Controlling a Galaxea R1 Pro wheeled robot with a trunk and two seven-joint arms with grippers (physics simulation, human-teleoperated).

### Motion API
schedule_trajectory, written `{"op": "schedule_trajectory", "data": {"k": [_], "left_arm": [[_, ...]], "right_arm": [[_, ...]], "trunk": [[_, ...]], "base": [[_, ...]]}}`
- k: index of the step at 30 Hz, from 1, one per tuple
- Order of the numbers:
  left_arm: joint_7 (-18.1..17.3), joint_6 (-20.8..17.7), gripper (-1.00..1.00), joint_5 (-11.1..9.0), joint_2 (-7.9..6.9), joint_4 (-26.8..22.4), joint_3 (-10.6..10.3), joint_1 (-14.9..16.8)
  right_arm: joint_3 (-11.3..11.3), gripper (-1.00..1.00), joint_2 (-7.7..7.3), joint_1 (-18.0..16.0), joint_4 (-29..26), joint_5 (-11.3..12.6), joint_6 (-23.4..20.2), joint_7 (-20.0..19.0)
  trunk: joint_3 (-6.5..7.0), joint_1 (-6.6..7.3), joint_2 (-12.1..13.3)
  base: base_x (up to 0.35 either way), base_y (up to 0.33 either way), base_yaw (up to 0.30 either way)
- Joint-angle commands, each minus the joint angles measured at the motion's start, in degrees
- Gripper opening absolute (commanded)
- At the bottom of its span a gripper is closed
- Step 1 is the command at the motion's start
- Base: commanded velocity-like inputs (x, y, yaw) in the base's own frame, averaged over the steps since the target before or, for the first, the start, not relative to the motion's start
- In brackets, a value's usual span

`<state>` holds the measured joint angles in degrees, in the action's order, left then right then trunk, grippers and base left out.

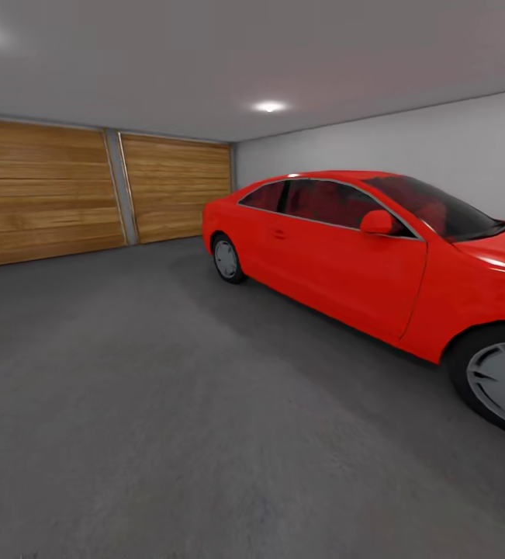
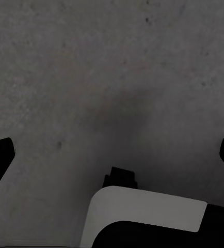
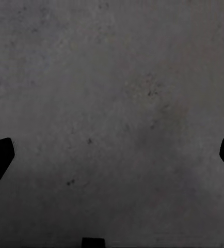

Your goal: Move the two storage containers from the living room to the garage. In the garage, place one container on the floor and stack the other container on top of it (either order is fine).

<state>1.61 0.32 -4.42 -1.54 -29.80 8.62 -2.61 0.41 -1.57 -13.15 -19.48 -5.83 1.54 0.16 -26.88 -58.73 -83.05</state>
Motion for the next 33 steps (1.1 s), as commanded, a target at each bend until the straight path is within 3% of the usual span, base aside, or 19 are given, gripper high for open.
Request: {"op": "schedule_trajectory", "data": {"k": [1, 33], "left_arm": [[0.1, 0.0, 1.0, -0.5, -0.02, -0.1, -0.1, 0.0], [0.2, 0.1, 1.0, -0.5, -0.04, -0.1, -0.1, 0.0]], "right_arm": [[0.0, 1.0, -0.01, 0.0, 0.0, -0.6, 0.1, 0.0], [0.0, 1.0, -0.01, 0.0, 0.1, -0.6, 0.1, 0.0]], "trunk": [[-0.05, 0.0, 0.0], [-0.05, 0.0, 0.0]], "base": [[0.0, 0.0, 0.3], [0.0, 0.0, 0.3]]}}
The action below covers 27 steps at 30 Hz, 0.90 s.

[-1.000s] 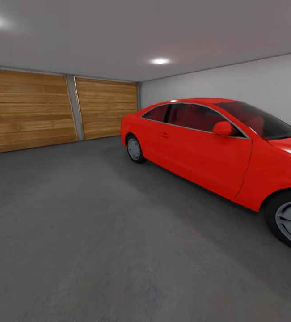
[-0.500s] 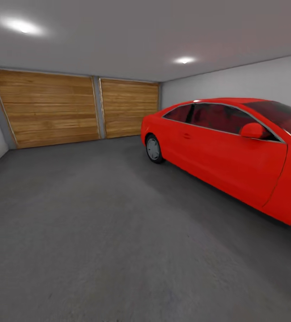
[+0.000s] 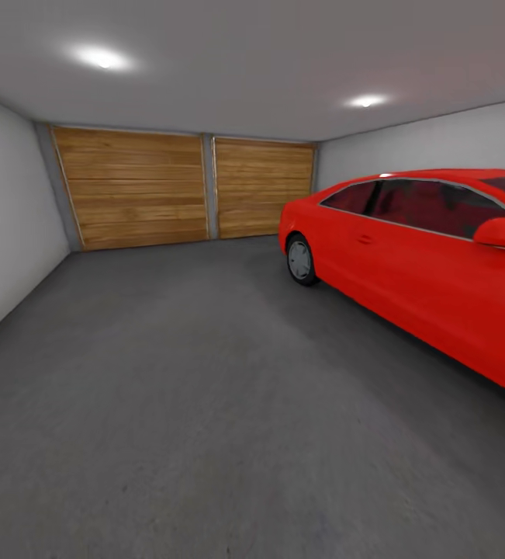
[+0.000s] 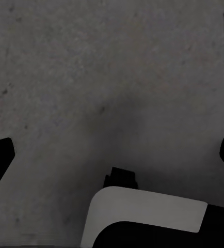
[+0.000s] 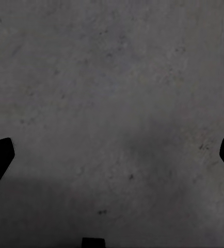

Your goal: Move the two storage containers from the living room to the garage. In the garage, place one container on the floor and stack the other container on top of it (either order is fine).

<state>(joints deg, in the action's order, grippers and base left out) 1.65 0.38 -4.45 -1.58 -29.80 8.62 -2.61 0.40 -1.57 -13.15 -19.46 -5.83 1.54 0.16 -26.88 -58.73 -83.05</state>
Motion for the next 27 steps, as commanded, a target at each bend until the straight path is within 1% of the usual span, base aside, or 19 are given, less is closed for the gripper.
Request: {"op": "schedule_trajectory", "data": {"k": [1, 27], "left_arm": [[0.2, 0.0, 1.0, -0.5, -0.01, -0.1, -0.1, 0.0], [0.2, 0.1, 1.0, -0.5, -0.01, -0.1, -0.1, 0.0]], "right_arm": [[0.0, 1.0, -0.01, 0.0, 0.0, -0.6, 0.1, 0.0], [0.0, 1.0, -0.01, 0.0, 0.0, -0.6, 0.1, 0.0]], "trunk": [[-0.05, 0.0, 0.0], [-0.05, 0.0, 0.0]], "base": [[0.0, 0.0, 0.3], [0.0, 0.0, 0.3]]}}
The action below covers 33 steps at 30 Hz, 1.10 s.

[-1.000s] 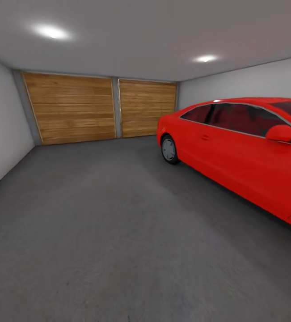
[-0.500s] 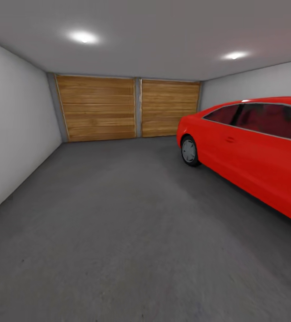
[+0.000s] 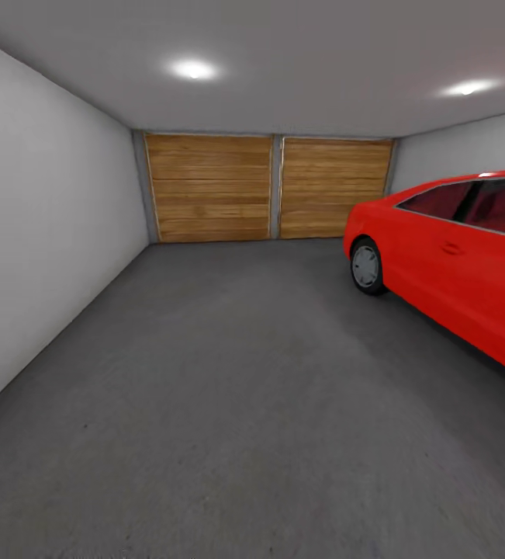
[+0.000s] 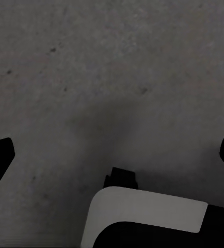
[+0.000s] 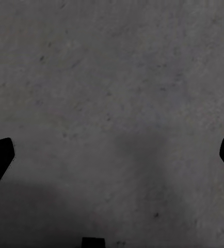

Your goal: Move the two storage containers from the living room to the garage. In the garage, place one container on the floor and stack the other container on top of it (either order is fine).

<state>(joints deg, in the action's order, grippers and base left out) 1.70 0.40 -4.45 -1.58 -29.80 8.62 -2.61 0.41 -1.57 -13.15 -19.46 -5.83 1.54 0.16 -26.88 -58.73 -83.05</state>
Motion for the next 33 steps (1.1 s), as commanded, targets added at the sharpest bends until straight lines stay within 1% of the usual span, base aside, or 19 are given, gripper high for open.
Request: {"op": "schedule_trajectory", "data": {"k": [1, 33], "left_arm": [[0.1, 0.0, 1.0, -0.5, -0.01, -0.1, -0.1, 0.0], [0.1, 0.0, 1.0, -0.5, -0.01, -0.1, -0.1, 0.0]], "right_arm": [[0.0, 1.0, -0.01, 0.0, 0.0, -0.6, 0.1, 0.0], [0.0, 1.0, -0.01, 0.0, 0.0, -0.6, 0.1, 0.0]], "trunk": [[-0.05, 0.0, 0.0], [-0.05, 0.0, 0.0]], "base": [[0.0, 0.0, 0.3], [0.0, 0.0, 0.3]]}}
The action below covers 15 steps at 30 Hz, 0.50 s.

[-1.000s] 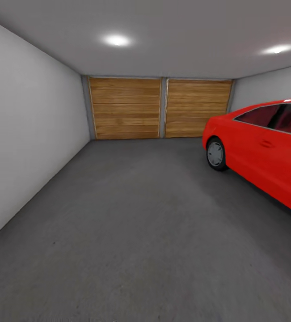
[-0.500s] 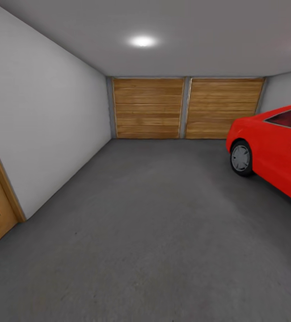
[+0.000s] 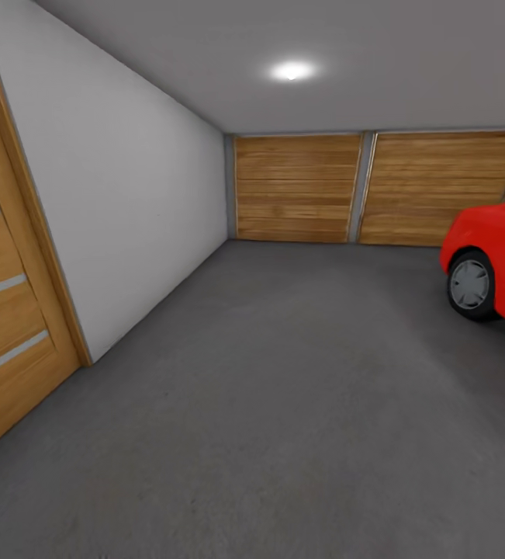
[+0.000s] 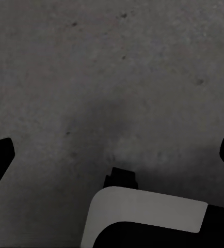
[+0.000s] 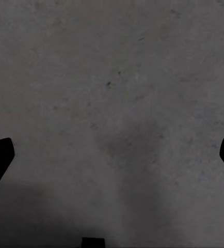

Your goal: Move the two storage containers from the living room to the garage. In the garage, place one container on the floor and stack the other container on top of it (either order is fine).

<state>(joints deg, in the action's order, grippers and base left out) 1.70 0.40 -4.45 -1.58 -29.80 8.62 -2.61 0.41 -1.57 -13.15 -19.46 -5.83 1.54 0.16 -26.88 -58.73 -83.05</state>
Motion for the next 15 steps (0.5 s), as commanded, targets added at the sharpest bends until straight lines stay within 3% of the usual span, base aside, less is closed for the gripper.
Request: {"op": "schedule_trajectory", "data": {"k": [1, 10, 15], "left_arm": [[0.1, 0.0, 1.0, -0.5, -0.01, -0.1, -0.1, 0.0], [0.1, 0.0, 1.0, -0.5, -0.01, -0.1, -0.1, 0.0], [0.2, 0.0, 1.0, -0.5, -0.24, -0.1, -0.1, 0.0]], "right_arm": [[0.0, 1.0, -0.01, 0.0, 0.0, -0.6, 0.1, 0.0], [0.0, 1.0, -0.01, 0.0, 0.4, -0.6, 2.4, 0.0], [-0.1, 1.0, -0.02, 0.0, 0.8, -0.6, 2.7, 0.0]], "trunk": [[-0.05, 0.0, 0.0], [-0.05, 0.0, 0.0], [-0.05, 0.0, 0.0]], "base": [[0.0, 0.0, 0.3], [0.003, -0.002, 0.3], [0.227, -0.085, 0.3]]}}
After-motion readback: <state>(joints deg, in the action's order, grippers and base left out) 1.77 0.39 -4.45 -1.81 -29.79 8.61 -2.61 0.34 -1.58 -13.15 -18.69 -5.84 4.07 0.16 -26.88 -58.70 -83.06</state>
